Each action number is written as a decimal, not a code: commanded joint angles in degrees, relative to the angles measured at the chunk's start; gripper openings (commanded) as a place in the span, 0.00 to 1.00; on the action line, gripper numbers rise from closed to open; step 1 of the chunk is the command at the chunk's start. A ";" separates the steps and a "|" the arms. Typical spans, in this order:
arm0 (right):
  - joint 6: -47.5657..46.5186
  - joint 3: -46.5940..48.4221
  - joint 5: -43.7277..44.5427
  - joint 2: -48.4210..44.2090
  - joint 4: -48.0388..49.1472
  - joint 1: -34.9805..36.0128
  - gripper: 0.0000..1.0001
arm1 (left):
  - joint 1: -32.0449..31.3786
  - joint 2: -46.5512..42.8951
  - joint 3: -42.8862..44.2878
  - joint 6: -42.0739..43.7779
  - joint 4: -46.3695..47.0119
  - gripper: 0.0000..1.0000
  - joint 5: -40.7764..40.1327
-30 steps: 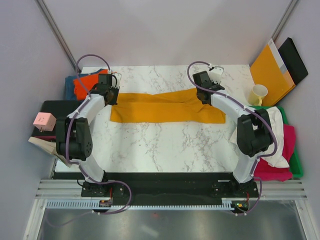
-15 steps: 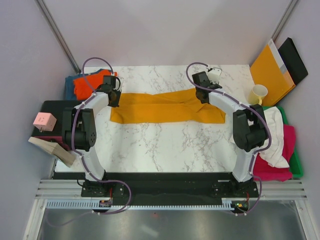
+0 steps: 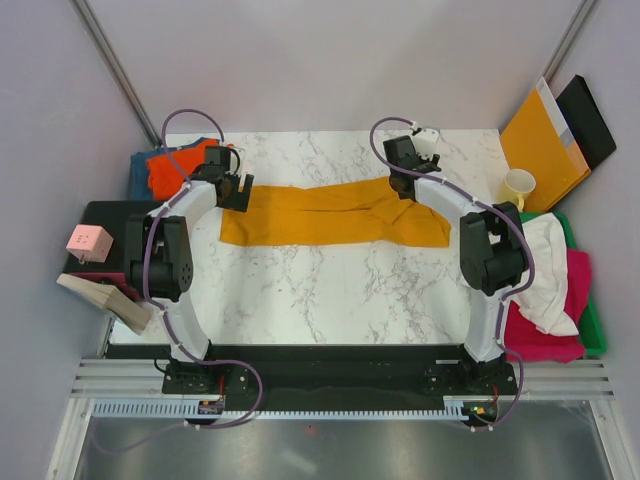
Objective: Fold and stack the t-shirts
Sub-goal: Fold the other side of the tshirt into a rectangle
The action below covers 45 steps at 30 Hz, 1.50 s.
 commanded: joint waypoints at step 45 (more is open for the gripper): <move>7.13 -12.69 -16.03 -4.43 5.65 5.39 0.16 | -3.62 -3.63 -5.49 -1.08 -8.05 0.74 22.07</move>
